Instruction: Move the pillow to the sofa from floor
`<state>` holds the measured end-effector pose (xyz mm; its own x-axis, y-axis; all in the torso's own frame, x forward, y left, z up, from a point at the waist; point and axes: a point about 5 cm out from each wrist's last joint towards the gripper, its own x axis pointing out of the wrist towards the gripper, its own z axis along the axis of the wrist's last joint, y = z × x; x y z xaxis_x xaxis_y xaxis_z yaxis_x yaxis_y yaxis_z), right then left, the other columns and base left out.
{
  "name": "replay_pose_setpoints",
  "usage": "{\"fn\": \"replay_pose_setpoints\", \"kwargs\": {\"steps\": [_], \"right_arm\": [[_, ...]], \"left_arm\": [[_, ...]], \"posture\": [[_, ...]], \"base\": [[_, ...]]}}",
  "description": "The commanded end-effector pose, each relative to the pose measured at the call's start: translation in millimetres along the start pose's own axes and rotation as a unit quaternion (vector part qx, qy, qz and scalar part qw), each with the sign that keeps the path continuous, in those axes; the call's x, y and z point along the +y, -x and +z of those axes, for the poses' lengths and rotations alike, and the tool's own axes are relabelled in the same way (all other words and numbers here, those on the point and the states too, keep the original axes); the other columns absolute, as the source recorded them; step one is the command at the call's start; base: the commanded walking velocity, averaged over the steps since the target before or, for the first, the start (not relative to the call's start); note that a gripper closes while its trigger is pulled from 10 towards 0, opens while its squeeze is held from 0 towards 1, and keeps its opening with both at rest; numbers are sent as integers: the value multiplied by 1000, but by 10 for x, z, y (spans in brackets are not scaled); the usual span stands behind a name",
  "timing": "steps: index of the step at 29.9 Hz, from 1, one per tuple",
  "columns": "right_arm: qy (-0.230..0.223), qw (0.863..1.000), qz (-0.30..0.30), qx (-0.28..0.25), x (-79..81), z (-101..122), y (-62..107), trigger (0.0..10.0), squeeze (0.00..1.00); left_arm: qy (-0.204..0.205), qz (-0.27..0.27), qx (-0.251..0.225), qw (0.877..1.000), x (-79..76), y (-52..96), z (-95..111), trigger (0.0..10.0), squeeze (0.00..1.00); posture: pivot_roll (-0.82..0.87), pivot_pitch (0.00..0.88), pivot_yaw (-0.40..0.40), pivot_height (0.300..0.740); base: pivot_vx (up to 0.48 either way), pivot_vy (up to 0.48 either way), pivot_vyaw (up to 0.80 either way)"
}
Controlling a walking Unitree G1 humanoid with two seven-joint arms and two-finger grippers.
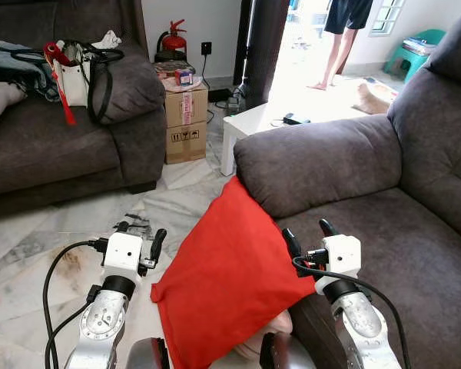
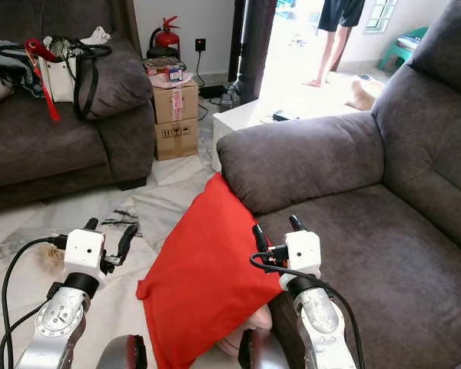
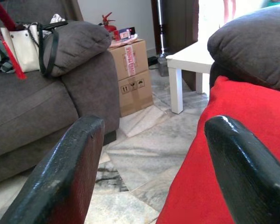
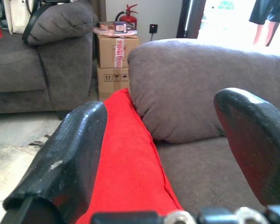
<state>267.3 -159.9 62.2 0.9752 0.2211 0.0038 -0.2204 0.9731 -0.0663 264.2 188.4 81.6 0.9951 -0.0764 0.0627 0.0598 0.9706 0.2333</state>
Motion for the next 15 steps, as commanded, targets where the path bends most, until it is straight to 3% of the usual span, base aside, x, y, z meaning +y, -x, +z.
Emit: {"fn": "replay_pose_setpoints", "kwargs": {"steps": [1,15], "right_arm": [[1,1000,-4,7,-27,-17,2,10000,0],[2,1000,-7,9,-43,-14,-4,10000,0]], "left_arm": [[2,5,6,1000,10,6,-8,10000,0],[2,6,5,1000,9,-2,4,10000,0]], "posture": [[11,27,-82,591],[13,30,-86,591]], "base": [[240,0,0],[242,0,0]]}}
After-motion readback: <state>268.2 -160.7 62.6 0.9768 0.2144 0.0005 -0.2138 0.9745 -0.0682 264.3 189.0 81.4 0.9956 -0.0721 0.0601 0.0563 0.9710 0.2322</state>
